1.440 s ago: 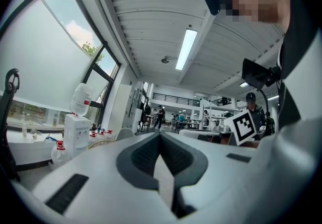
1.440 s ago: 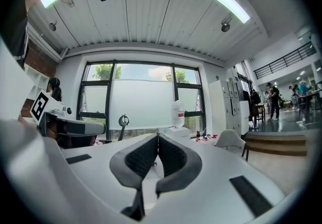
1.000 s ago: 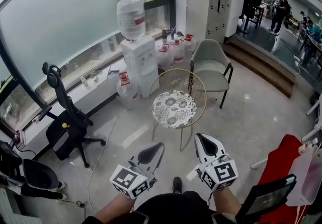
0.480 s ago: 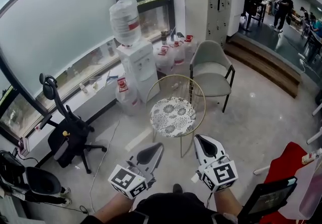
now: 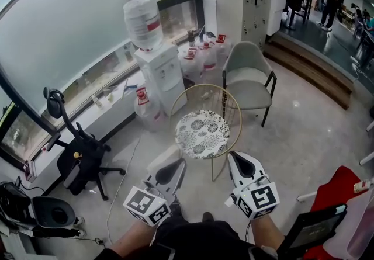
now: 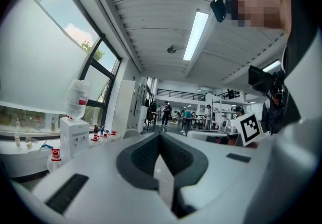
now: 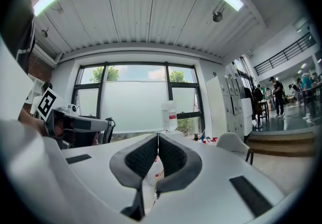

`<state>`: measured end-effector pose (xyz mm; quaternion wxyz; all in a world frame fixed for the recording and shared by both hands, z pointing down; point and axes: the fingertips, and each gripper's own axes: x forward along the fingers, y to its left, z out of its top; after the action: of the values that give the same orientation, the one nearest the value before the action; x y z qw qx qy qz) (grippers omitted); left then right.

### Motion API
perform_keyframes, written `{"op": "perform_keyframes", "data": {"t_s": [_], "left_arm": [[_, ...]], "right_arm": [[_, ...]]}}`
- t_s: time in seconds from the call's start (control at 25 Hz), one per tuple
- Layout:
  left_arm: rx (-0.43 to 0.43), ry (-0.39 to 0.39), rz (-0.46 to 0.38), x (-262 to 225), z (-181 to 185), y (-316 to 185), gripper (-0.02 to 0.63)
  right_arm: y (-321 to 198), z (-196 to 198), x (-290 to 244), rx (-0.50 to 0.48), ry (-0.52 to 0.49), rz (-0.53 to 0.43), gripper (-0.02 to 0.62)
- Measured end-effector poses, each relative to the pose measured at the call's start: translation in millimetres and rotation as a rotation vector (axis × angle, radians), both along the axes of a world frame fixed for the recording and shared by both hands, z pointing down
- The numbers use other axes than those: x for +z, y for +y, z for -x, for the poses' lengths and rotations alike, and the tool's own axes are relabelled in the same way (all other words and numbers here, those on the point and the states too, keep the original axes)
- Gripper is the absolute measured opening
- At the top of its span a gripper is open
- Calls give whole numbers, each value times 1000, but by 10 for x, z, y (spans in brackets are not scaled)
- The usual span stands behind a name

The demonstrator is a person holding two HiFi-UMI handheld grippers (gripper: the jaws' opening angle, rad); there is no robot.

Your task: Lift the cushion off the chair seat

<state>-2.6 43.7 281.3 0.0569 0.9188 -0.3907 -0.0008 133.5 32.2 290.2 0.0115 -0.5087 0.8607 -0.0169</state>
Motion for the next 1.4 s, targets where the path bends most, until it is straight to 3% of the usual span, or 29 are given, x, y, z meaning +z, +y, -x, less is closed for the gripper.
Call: {"op": "perform_keyframes", "data": {"t_s": [0.32,0.68,0.92,1.4], "left_arm": [[40,25,1,61,202,-481,8],[128,49,22,84,535,-1269,8],[185,38,-3,60,727,-1725,8],[258,16,63,279,1026,-2444,8]], "right_arm": [[-445,233,75,25,29,25,9],[-1085,593,101,117,38,49,9],[-1489,796,166,171,33,68,9],[-2160,1107,236,246,47,77,9]]}}
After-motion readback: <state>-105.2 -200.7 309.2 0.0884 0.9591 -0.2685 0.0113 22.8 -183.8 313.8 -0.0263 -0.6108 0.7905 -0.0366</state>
